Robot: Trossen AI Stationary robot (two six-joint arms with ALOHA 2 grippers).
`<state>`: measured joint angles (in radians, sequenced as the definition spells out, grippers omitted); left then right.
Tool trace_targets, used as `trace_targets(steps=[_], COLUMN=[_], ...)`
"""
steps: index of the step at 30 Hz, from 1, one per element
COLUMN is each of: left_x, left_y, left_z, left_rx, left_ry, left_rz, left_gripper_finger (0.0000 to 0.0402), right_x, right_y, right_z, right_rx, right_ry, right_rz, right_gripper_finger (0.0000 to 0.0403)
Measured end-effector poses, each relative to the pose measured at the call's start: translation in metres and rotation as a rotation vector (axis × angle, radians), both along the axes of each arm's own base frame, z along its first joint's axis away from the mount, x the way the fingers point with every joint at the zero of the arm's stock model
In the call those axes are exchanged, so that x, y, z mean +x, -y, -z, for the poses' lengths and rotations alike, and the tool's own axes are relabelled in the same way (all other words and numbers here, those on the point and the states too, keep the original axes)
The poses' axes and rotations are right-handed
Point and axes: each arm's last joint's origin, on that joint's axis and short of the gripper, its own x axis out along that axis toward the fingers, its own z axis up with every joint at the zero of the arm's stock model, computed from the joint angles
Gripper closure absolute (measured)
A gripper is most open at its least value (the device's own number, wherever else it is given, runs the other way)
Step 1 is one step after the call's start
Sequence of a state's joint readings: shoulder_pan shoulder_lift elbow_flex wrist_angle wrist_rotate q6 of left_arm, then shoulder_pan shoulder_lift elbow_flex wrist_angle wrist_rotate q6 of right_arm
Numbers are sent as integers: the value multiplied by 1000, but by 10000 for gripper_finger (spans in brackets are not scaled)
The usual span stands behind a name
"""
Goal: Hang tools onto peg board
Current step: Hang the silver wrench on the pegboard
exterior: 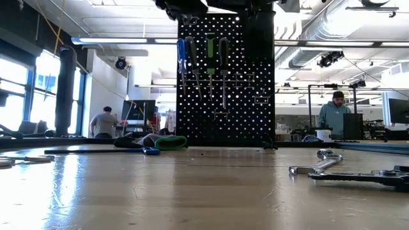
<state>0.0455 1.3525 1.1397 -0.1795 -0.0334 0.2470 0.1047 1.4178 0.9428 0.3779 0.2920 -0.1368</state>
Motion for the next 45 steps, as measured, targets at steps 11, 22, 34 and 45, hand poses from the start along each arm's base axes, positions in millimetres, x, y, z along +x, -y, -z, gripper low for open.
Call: trace_targets(steps=[11,22,34,45], left_x=[-28,-40,-45,-51], left_y=[-21,-59,-84,-104], left_z=[-26,-39,-43,-42], left_rx=[46,96,34,11], left_ry=[75,162,244,255], left_rz=[-74,-156,-43,-4], left_gripper_finger=[401,401,402,402], right_x=[0,-2,-4,-8], right_y=[-4,-12,-13,-14], right_z=[1,7,15,24], right_rx=[-2,-2,38,63], right_ry=[-12,-67,-149,-243], right_rz=[-14,-41,-36,-33], right_gripper_finger=[264,253,253,253])
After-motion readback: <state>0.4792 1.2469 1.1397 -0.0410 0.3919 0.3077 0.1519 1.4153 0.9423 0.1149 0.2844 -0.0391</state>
